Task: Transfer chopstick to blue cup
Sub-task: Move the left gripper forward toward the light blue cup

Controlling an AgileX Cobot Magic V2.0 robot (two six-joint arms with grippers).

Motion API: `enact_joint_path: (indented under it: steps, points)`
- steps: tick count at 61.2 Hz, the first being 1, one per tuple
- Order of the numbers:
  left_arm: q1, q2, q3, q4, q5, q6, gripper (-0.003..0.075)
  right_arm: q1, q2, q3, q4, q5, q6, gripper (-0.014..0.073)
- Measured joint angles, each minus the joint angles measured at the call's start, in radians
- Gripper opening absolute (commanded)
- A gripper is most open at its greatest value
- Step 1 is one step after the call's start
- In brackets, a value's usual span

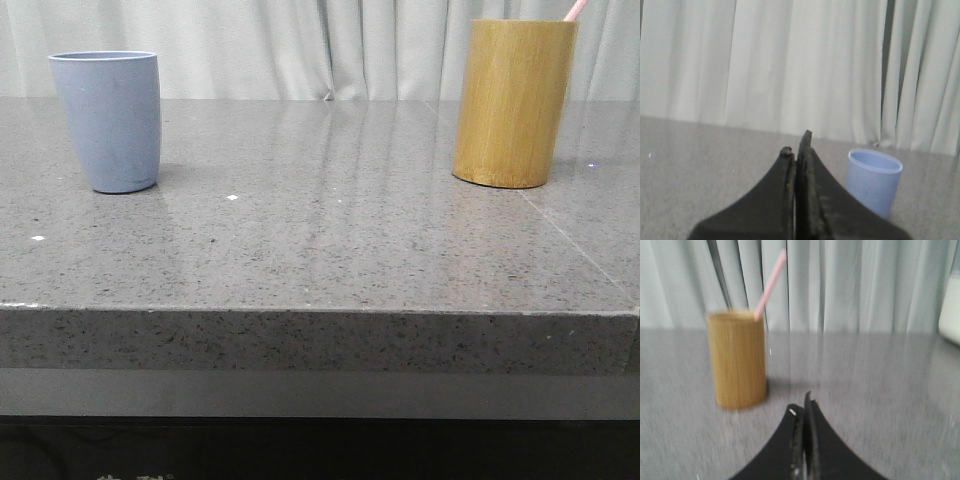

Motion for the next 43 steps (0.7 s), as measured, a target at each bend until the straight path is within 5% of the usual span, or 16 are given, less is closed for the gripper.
enact_joint_path:
  steps: [25,43]
  points:
    - [0.000,0.245,-0.492,0.000,0.373,0.000,-0.0019,0.000,0.259,-0.541,0.004,0.393,0.000,-0.0067]
    - [0.000,0.445,-0.585,0.000,0.513,0.000,-0.0019,0.000,0.489,-0.624,0.004,0.585,0.000,-0.0067]
